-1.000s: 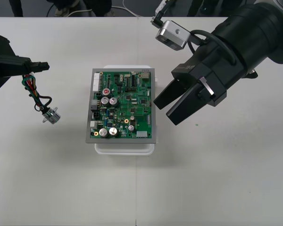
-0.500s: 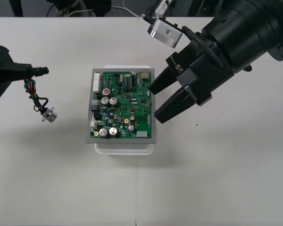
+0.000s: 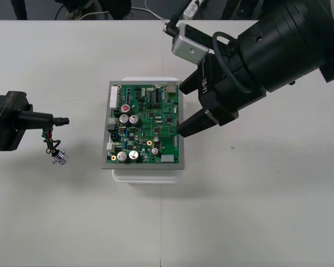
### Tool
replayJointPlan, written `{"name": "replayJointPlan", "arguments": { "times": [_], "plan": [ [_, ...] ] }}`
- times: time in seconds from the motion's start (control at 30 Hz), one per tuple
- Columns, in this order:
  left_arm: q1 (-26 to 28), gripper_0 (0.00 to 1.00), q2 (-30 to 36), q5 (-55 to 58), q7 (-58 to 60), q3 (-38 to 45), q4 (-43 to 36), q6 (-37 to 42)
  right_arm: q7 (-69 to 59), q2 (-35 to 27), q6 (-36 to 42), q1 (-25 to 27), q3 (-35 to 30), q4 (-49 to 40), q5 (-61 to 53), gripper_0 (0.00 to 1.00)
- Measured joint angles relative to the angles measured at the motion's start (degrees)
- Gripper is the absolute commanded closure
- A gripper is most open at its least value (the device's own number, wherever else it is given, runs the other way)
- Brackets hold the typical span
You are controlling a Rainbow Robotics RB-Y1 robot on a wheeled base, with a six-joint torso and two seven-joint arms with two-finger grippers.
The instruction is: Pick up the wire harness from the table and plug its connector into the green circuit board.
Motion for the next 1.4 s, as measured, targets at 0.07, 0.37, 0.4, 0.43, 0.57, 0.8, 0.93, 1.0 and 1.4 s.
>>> {"name": "replayJointPlan", "arguments": {
  "times": [0.07, 0.37, 0.4, 0.43, 0.57, 0.8, 0.93, 1.0, 1.4],
  "plan": [
    [-0.5, 1.00, 0.0, 0.0, -0.8, -1.5, 1.6, 0.0, 0.0, 0.5, 0.0, 0.5, -0.5, -1.6, 2.1, 0.00],
    [-1.8, 1.00, 0.1, 0.0, -14.7, -5.4, 3.0, 0.0, 0.3, 1.6, 0.0, 2.0, -0.7, -8.3, 10.6, 0.00],
    [-2.0, 1.00, 0.1, 0.1, -16.0, -5.9, 3.3, 0.0, 0.6, 2.0, 0.0, 2.1, -0.7, -9.1, 11.6, 0.00],
    [-2.2, 1.00, 0.1, 0.2, -16.8, -6.6, 3.7, 0.0, 1.2, 2.3, 0.0, 2.1, -0.7, -9.9, 12.5, 0.00],
    [-3.7, 1.00, 0.1, 1.9, -17.2, -10.3, 5.2, 0.0, 2.3, 3.4, 0.0, 2.1, -0.7, -12.2, 15.3, 0.00],
    [-6.5, 1.00, 0.1, 6.6, -17.7, -16.4, 6.8, 0.0, 2.4, 5.5, 0.0, 2.1, -0.7, -14.2, 21.6, 0.00],
    [-6.7, 1.00, 0.1, 9.0, -18.8, -17.9, 6.8, 0.0, 2.6, 6.4, -0.1, 2.5, -0.4, -16.3, 25.4, 0.00],
    [-6.7, 1.00, 0.1, 9.2, -19.2, -18.0, 6.7, 0.0, 2.9, 6.4, -0.1, 2.9, 0.4, -17.5, 28.2, 0.00],
    [-7.3, 1.00, 0.2, 9.5, -19.7, -18.0, 3.5, 0.0, 3.0, 6.2, -0.1, 3.9, 7.1, -20.0, 35.2, 0.00]
  ]
}}
